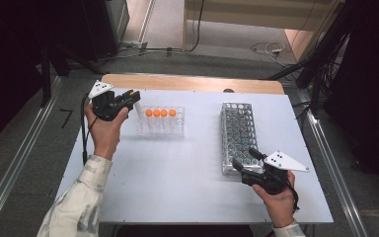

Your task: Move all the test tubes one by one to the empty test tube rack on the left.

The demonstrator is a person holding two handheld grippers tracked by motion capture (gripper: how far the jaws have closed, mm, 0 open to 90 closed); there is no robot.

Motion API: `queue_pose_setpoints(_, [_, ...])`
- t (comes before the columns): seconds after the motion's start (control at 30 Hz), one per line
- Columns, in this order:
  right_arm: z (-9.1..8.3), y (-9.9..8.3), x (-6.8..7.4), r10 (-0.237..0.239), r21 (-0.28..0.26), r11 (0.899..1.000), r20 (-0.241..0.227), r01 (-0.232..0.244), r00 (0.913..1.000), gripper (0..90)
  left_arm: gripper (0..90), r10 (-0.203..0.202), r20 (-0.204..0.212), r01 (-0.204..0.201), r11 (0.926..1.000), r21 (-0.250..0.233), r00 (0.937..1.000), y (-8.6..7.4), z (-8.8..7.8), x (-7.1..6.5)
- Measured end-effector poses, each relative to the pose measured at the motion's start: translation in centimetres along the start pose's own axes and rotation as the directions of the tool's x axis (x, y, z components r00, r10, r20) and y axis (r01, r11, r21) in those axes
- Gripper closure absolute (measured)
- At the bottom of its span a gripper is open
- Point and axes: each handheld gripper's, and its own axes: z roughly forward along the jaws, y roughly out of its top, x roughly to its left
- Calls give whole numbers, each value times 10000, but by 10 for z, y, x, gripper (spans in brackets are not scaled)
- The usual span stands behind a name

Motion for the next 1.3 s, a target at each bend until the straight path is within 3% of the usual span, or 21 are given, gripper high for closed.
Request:
queue_pose_setpoints(0.13, [0, 0, 0, 2, 0, 10000, -4, -2, 10000, 255, 705, 334, -146, -334, 9994, -12, 9993, -1, 1, -2])
queue_pose_setpoints(1.0, [1, -1, 0, -3, 42, 10000, -16, 3, 10000, 255, 703, 896, -284, -895, 9960, 57, 9956, -17, 7, -8])
queue_pose_setpoints(1.3, [1, -1, 0, -4, 49, 10000, -12, 4, 10000, 255, 702, 1282, -439, -1270, 9915, 296, 9908, -28, 11, -10])
